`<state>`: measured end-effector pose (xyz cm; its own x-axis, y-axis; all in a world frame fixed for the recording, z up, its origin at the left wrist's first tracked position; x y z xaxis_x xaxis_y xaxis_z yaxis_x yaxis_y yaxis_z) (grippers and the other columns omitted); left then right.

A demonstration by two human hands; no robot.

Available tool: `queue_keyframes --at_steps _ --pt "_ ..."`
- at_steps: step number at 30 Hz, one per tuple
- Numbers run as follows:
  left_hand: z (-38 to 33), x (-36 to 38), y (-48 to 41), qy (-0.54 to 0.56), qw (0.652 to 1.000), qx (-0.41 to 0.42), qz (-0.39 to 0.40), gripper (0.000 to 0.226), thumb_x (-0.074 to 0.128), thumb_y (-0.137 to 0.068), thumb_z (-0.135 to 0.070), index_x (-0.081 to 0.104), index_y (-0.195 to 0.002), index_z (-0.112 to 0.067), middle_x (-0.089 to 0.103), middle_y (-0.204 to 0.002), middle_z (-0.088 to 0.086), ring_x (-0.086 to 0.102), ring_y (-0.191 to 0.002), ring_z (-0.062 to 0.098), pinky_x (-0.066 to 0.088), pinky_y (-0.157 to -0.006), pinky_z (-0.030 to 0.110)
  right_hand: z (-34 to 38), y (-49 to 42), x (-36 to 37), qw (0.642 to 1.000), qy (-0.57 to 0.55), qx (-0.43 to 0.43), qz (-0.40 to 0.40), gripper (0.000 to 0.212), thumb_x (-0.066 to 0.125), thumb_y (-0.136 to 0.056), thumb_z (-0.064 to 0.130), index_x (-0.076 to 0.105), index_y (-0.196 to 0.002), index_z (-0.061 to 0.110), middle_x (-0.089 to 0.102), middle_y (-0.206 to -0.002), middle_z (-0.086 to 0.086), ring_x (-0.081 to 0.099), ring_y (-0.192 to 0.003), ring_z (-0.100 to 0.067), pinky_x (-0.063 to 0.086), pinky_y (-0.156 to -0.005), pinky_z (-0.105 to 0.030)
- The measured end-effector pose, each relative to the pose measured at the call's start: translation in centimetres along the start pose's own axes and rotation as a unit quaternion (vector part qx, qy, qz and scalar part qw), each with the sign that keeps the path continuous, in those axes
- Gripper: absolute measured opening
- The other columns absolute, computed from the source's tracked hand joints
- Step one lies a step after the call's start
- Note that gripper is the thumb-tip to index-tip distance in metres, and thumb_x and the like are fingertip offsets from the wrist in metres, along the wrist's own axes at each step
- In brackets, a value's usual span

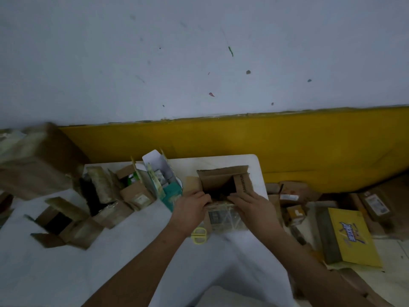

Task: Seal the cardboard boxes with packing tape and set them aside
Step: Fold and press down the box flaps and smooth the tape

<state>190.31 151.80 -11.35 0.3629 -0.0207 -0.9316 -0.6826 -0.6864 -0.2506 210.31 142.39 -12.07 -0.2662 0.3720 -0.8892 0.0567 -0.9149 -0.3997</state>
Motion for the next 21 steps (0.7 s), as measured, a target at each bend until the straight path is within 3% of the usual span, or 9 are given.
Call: queue_keyframes --at_steps 3,4,6,7,9,12,14,17,21 --pt "-0.6 0.4 0.1 -0.002 1.0 -0.002 0.028 0.01 0.068 -0.075 -0.019 0.06 -0.081 -0.022 0.062 -0.076 -0.004 0.061 -0.07 0.02 0.05 -0.05 0.031 -1.2 1.0 -0.6 0.999 -0.013 -0.028 0.013 0.062 0.092 -0.054 0.009 0.074 -0.112 0.019 0.073 -0.113 0.002 0.071 -0.096 -0.018 0.058 -0.077 -0.031" --pt "-0.9 0.7 0.1 -0.002 0.999 0.013 0.03 0.015 0.069 -0.075 -0.016 0.057 -0.083 -0.02 0.062 -0.079 -0.001 0.062 -0.075 0.023 0.051 -0.057 0.033 -1.3 1.2 -0.6 0.999 -0.019 -0.025 0.012 0.063 0.093 -0.05 0.008 0.075 -0.11 0.018 0.073 -0.111 0.0 0.072 -0.094 -0.018 0.059 -0.075 -0.032" --pt "-1.5 1.0 0.6 -0.032 0.999 0.033 0.013 0.018 0.072 -0.078 -0.026 0.059 -0.088 -0.018 0.064 -0.098 0.004 0.061 -0.099 0.028 0.049 -0.088 0.042 -1.2 1.4 -0.8 0.999 -0.027 -0.023 0.01 0.063 0.093 -0.047 0.005 0.076 -0.107 0.017 0.074 -0.108 -0.001 0.073 -0.091 -0.018 0.059 -0.074 -0.032" --pt "-1.7 0.9 0.8 -0.061 0.998 0.01 0.005 0.024 0.072 -0.078 -0.038 0.061 -0.092 -0.021 0.061 -0.114 0.006 0.055 -0.115 0.029 0.04 -0.102 0.049 -1.0 1.3 -0.9 0.999 -0.032 -0.021 0.011 0.063 0.093 -0.047 0.005 0.076 -0.107 0.017 0.074 -0.108 0.0 0.073 -0.091 -0.018 0.059 -0.075 -0.031" --pt "-1.8 0.5 1.6 -0.071 0.994 -0.087 -0.016 0.035 0.074 -0.074 -0.049 0.063 -0.099 -0.028 0.044 -0.138 0.013 0.033 -0.135 0.038 0.026 -0.112 0.058 -1.0 1.0 -1.3 0.999 -0.047 -0.014 0.008 0.061 0.091 -0.05 0.004 0.076 -0.107 0.018 0.074 -0.108 0.001 0.072 -0.092 -0.017 0.058 -0.077 -0.031" --pt "-1.8 -0.1 2.4 0.072 0.968 -0.239 -0.031 0.028 0.081 -0.076 -0.027 0.064 -0.098 -0.028 0.013 -0.159 0.013 0.01 -0.147 0.036 0.035 -0.111 0.05 -1.1 0.5 -1.3 0.997 -0.073 -0.001 0.034 0.042 0.083 -0.07 0.01 0.074 -0.109 0.021 0.069 -0.12 0.0 0.065 -0.112 -0.019 0.047 -0.1 -0.038" --pt "-2.6 -0.3 2.3 0.123 0.967 -0.219 -0.031 0.017 0.076 -0.082 -0.019 0.065 -0.093 -0.025 0.012 -0.162 0.004 0.02 -0.148 0.025 0.044 -0.105 0.039 -0.9 -0.2 -1.7 0.991 -0.094 0.027 0.093 0.021 0.068 -0.088 0.024 0.071 -0.109 0.024 0.048 -0.148 -0.004 0.041 -0.138 -0.024 0.036 -0.114 -0.041" --pt "-3.8 -0.4 2.3 0.11 0.979 -0.161 -0.056 0.007 0.068 -0.089 -0.018 0.068 -0.095 -0.015 0.02 -0.161 -0.001 0.042 -0.136 0.017 0.05 -0.094 0.029 -1.2 -2.5 -2.7 0.966 -0.11 0.091 0.215 0.021 0.061 -0.092 0.04 0.068 -0.106 0.026 0.003 -0.164 -0.005 0.006 -0.151 -0.025 0.028 -0.116 -0.038" --pt "-3.5 0.2 2.7 0.087 0.989 -0.111 -0.049 0.025 0.063 -0.092 -0.019 0.066 -0.116 -0.014 0.023 -0.16 -0.002 0.052 -0.126 0.016 0.056 -0.087 0.031 -1.6 -5.2 -3.7 0.941 -0.106 0.093 0.308 0.026 0.065 -0.087 0.045 0.069 -0.108 0.03 -0.013 -0.163 -0.01 0.002 -0.151 -0.03 0.034 -0.113 -0.041"
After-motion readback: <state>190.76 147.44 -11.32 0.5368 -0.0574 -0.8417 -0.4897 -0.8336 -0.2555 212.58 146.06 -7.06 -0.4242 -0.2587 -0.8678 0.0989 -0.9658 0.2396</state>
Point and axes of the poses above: each hand's wrist, its own y-axis away from the middle knuckle, its own x-axis out of the palm, z = x × y, the point moved 1 cm from there along -y, towards the middle knuckle
